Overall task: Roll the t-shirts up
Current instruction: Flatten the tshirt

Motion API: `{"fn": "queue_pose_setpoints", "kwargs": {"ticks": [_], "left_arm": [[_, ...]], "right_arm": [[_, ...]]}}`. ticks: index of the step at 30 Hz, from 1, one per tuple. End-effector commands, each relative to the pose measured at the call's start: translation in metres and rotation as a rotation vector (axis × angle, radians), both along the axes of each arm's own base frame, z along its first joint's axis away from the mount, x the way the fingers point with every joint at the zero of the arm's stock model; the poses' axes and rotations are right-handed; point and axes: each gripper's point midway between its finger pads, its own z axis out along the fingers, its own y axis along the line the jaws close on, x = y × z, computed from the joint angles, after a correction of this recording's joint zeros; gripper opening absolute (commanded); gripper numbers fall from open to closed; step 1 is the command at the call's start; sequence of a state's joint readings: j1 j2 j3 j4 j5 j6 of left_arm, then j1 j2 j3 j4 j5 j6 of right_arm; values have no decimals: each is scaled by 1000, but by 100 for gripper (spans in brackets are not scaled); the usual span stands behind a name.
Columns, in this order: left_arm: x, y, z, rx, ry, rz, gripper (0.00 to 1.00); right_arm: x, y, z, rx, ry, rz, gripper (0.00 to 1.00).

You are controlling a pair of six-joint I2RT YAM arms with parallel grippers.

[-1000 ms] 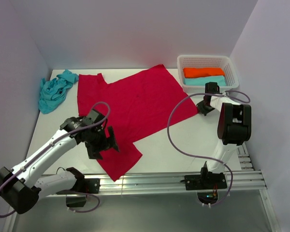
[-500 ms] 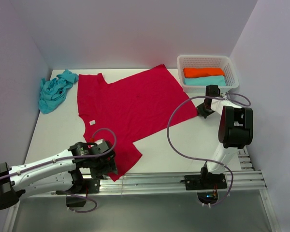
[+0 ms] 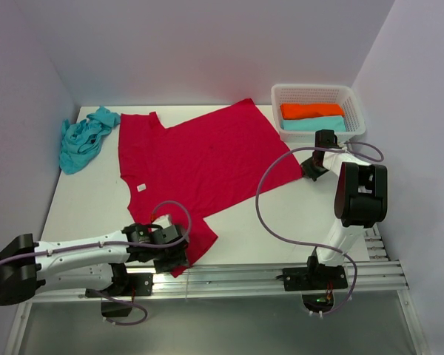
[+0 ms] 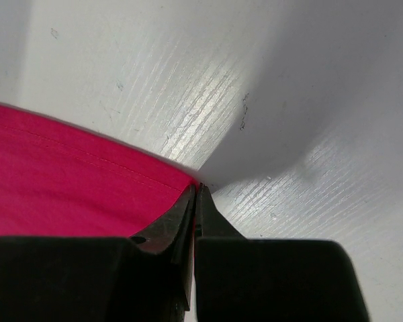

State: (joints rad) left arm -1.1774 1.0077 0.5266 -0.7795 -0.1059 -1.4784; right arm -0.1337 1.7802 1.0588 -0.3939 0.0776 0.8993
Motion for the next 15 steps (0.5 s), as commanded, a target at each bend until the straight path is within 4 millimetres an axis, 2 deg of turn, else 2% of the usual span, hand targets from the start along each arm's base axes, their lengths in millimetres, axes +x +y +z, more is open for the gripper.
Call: {"fn": "queue_pose_setpoints", "kwargs": {"ticks": [1,7,11,15], "left_arm": [[-4,-8,-2,-7,-4,15,59],[-17,-1,-6,25,16,22,59],[-26,12,-11,84,46,24,57],[-28,16,-17,106,54,30,56]], "right_arm": [[8,-5,17,-16,-35,0,0],[10,-5,16,-12,-36,2,0],[10,-5,15,-11,-33,4,0],[11,-4,15,-9,-34,6,0]]}}
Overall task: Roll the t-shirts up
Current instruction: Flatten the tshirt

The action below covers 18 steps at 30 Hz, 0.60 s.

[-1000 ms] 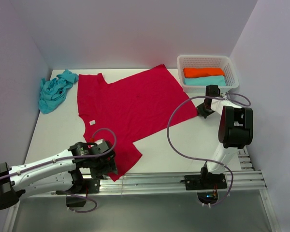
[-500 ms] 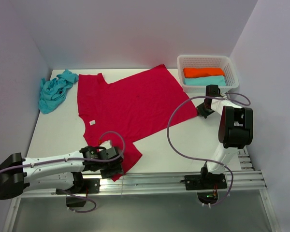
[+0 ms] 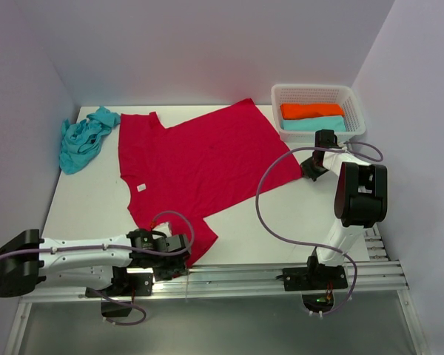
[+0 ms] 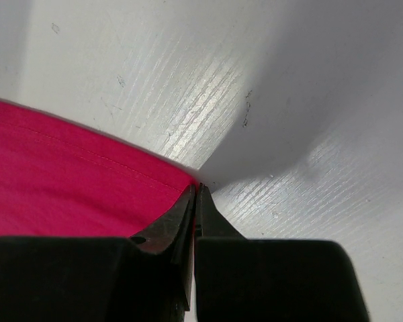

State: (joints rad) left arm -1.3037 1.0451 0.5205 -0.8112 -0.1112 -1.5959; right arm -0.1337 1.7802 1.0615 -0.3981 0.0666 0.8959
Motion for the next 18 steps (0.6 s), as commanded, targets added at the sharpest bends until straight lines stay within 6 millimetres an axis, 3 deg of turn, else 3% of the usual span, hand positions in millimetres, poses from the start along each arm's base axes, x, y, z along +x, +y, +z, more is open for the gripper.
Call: {"fn": "queue_pose_setpoints", "kwargs": {"ticks": [1,8,11,12,14,18], "left_arm": [[-2,13,-8,58,5,40,56],[3,6,-22,125,1,29,46],[2,9,-27,164,11,27,33],[2,11,-28,169,13,36,18],[1,15,-27,164,14,56,1],[1,23,-23,163,8,83,0]], "right_arm": [[12,-6,15,-18,-35,0,0],[11,-8,16,-26,-35,3,0],[9,-7,17,-25,-38,4,0],[8,-7,18,-26,-39,7,0],[6,-7,19,-28,-40,9,0],[2,-7,20,-31,-37,16,0]]}}
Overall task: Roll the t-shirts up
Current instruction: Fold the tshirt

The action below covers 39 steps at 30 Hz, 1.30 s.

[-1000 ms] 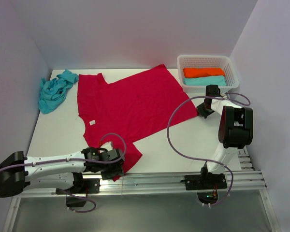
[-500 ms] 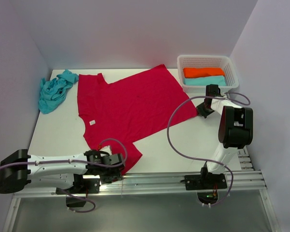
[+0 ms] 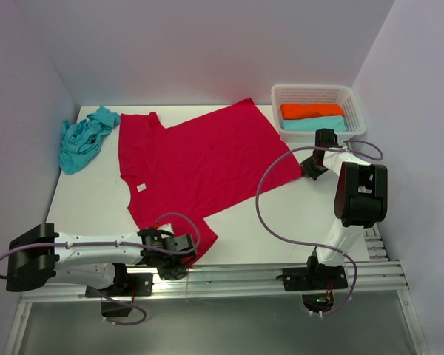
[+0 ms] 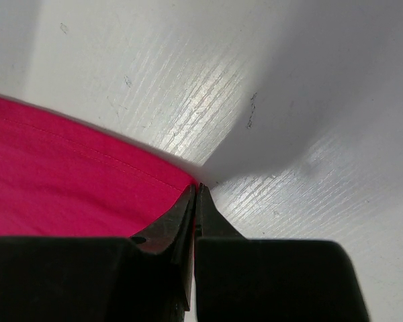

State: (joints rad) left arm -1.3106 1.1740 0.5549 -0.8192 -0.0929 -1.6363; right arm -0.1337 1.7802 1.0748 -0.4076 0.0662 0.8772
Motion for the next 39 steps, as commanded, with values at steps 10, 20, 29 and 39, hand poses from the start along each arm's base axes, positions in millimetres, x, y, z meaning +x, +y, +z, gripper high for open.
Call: {"fn": "queue_pose_setpoints", "kwargs": {"ticks": [10,20,29,39], "left_arm": [[11,18,26,29,-79,45,0],[21,5,73,-50,-132,49,0],[44,-8,143,-237,-223,90,0],[60,-2,197,-271,-309,123,0]], "right_arm": [[-16,-9,15,-20,-37,-4,0],[-35,-6,16,-5,-35,3,0],[-68,-7,29,-3,-31,3,0],[-113,-2,44,-27,-16,33,0]]}}
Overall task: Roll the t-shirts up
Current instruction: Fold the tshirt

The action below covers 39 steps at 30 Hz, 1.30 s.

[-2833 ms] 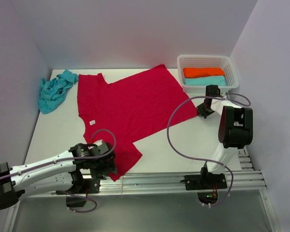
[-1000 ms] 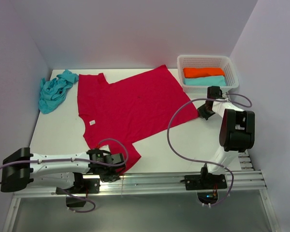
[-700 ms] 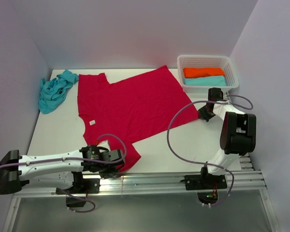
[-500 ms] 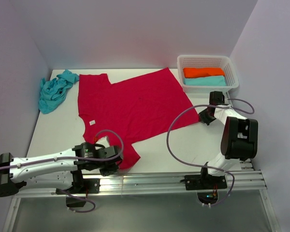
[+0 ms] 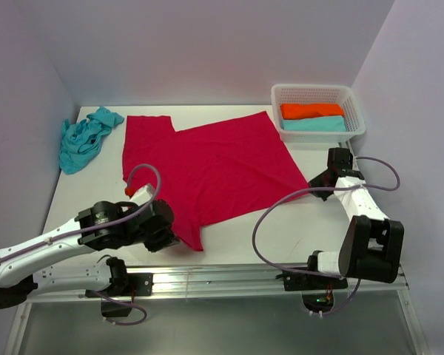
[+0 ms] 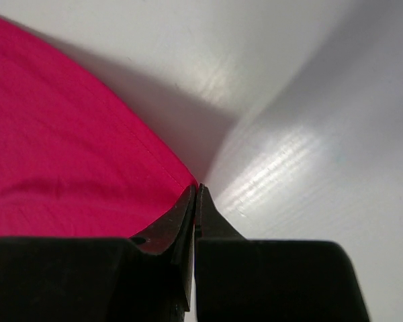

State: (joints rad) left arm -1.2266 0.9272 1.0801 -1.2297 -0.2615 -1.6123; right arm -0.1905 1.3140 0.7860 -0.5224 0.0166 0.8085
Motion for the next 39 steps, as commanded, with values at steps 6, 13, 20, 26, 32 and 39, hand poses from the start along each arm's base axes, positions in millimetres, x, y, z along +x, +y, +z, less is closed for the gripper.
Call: {"fn": "queue_pose_setpoints", "kwargs": {"ticks": [6,13,20,26,32,39], "left_arm": [[6,28,14,-24,-7,112,0],[-1,49,1,-33,23,182,0],[4,50,2,-26,2,204,0],[22,16,9,17,-39,138,0],[30,3,4,93,-48,53,0],[46,11,-19,117,-4,33,0]], "right_arm": [[-43,-1,2,-37,58,22,0],[-70,-2,4,-70,75,11,0],[-96,-3,9,-80,115,-52,0],[-99,-1,7,-67,111,-70,0],[-92,3,6,-39,95,-63,0],[-84,2,12,-38,73,-63,0]]}}
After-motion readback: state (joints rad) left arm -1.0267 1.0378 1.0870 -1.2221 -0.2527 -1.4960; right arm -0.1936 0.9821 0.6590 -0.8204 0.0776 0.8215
